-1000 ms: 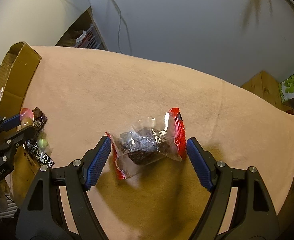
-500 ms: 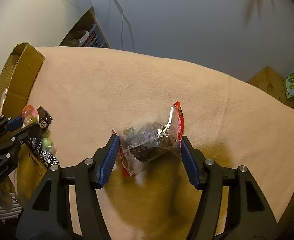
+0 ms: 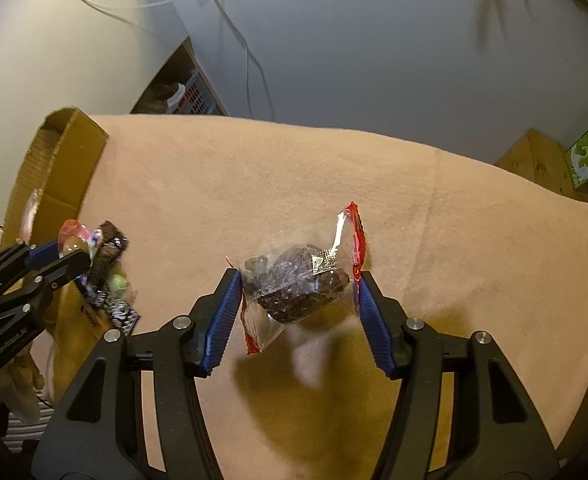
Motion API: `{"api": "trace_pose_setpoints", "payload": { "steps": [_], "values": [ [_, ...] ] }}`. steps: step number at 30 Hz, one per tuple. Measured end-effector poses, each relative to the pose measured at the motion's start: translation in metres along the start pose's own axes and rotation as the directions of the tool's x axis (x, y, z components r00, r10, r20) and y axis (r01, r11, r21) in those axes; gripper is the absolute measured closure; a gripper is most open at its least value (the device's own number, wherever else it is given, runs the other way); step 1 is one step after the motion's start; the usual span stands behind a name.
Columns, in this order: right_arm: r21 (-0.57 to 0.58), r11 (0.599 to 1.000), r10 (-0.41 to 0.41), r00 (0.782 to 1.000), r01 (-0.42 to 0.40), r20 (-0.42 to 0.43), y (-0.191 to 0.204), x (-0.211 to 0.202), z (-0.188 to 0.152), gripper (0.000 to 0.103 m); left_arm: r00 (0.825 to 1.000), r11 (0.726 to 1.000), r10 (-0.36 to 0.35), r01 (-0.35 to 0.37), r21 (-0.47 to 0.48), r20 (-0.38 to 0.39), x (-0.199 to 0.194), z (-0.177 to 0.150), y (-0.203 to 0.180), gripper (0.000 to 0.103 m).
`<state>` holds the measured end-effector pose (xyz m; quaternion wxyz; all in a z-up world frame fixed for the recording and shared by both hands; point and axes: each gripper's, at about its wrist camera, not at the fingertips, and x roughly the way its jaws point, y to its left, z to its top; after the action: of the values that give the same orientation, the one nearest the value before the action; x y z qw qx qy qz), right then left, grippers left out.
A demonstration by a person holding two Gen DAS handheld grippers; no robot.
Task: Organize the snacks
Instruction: 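Carry the chocolate ball and chocolate bag into the box and open both tools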
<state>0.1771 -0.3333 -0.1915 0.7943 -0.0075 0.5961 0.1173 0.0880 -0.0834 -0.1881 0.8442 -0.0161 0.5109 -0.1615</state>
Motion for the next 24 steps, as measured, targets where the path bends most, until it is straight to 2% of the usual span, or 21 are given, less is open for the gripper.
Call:
{"api": "trace_pose_setpoints", "payload": {
  "steps": [5, 11, 24],
  "values": [
    [-0.029, 0.999, 0.015, 0.999, -0.014, 0.035, 0.006, -0.022, 0.002, 0.043, 0.999, 1.0, -0.015, 0.015, -0.013, 0.036, -0.022, 0.0, 0.008, 0.075],
    [-0.074, 0.996, 0.052, 0.996, -0.047, 0.072, 0.03, -0.041, 0.017, 0.043, 0.997, 0.999, 0.005, -0.001, -0.052, 0.078, -0.046, -0.001, 0.031, 0.075],
    [-0.232, 0.966, 0.141, 0.986, -0.117, 0.091, 0.124, -0.046, 0.056, 0.043, 0.986, 0.986, 0.093, -0.072, -0.152, 0.137, -0.077, -0.001, 0.09, 0.075]
  ]
}}
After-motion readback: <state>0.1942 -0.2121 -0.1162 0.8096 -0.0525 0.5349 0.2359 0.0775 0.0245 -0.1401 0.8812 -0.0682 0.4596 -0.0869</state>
